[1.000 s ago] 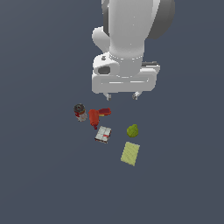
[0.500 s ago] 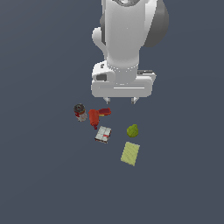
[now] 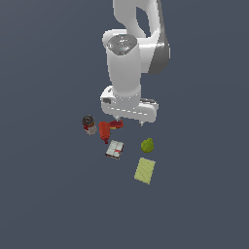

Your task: Pick up a designated object from a clutter of objects.

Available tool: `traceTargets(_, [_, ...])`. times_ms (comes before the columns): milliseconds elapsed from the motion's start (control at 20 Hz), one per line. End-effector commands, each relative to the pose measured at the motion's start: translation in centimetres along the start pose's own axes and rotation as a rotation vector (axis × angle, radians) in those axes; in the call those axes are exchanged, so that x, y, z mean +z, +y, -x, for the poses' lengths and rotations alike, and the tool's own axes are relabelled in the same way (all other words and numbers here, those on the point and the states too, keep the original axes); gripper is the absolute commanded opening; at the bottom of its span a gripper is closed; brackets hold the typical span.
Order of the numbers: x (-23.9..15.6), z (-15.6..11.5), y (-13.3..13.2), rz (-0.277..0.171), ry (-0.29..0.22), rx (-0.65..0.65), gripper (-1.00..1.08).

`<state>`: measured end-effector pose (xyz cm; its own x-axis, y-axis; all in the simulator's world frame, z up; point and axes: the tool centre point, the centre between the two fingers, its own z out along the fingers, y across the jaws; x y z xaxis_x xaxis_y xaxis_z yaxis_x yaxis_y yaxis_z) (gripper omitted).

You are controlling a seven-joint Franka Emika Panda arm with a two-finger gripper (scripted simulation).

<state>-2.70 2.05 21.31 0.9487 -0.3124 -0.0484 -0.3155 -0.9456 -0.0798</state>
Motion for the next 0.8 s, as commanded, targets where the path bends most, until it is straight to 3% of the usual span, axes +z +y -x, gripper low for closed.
traceTargets(0, [2.4,0.8,1.1,-0.013,-0.012,0.106,1.08])
traceTargets(350, [8.6,3.9,4.7,-0.028,-0.042,0.418,1.08])
traceTargets(750, [13.5,7.9,8.7,-0.013,-0.059,0.72,1.08])
